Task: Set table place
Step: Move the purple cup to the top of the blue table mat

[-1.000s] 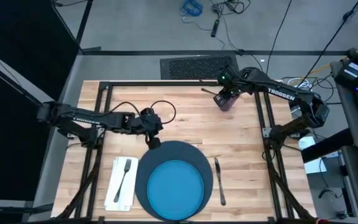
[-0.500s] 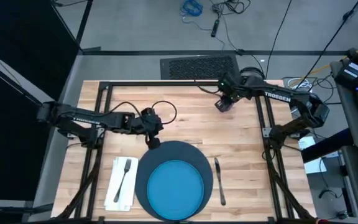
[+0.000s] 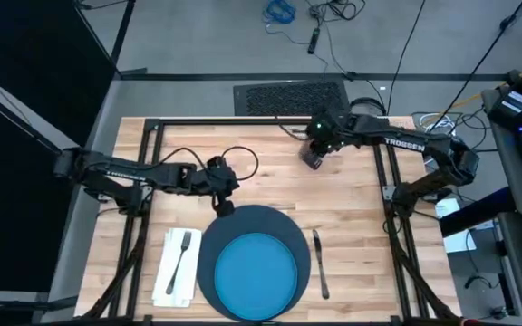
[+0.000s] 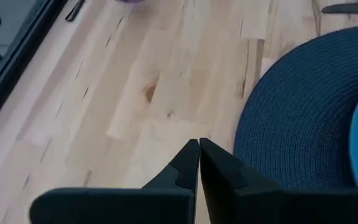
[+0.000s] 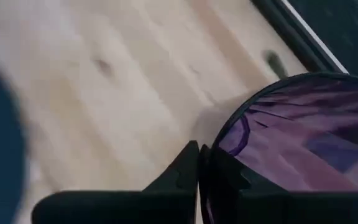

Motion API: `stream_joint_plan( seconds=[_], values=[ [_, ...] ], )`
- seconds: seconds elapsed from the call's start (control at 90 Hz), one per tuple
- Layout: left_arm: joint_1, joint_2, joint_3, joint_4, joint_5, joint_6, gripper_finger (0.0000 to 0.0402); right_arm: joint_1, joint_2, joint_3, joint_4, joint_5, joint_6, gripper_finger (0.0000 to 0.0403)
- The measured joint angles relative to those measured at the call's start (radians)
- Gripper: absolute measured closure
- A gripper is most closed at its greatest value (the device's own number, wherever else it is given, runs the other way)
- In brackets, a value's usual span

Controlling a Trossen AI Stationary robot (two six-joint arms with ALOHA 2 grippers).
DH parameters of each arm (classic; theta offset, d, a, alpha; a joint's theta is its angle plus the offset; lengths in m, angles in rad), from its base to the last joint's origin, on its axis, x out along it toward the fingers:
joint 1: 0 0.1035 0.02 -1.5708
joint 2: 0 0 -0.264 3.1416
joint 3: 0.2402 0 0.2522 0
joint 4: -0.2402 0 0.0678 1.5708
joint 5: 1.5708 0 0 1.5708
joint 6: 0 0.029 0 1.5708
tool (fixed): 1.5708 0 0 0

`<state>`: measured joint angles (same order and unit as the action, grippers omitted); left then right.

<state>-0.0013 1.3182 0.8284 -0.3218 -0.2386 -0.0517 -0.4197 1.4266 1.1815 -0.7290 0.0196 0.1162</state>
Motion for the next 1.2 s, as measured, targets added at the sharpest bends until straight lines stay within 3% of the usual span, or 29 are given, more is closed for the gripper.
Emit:
stream_joint_plan(
  seconds=[0.144,0.3,0.511,0.7,0.8,1.2],
  values=[
    [0.001,-0.015,0.000,-0.002,-0.095,0.011,0.0402,0.109,0.052,0.108,0.023,-0.004,0.002,0.0402],
    [0.002,-0.111,0.000,-0.003,-0.198,0.014,0.0402,0.188,0.211,0.272,-0.027,-0.006,-0.048,0.0402],
    [0.001,-0.317,-0.004,-0.026,-0.209,0.032,0.0402,0.230,0.465,0.566,-0.169,-0.014,-0.183,0.0403],
    [0.001,-0.439,-0.069,-0.029,-0.209,0.013,0.0402,0.232,0.630,0.817,-0.280,-0.165,-0.264,0.0403],
    [0.001,-0.468,-0.101,-0.028,-0.209,0.005,0.0402,0.232,0.707,0.918,-0.354,-0.183,-0.287,0.0403],
    [0.001,-0.477,-0.122,-0.029,-0.188,-0.013,0.0402,0.233,0.798,0.970,-0.418,-0.179,-0.288,0.0401]
  ],
)
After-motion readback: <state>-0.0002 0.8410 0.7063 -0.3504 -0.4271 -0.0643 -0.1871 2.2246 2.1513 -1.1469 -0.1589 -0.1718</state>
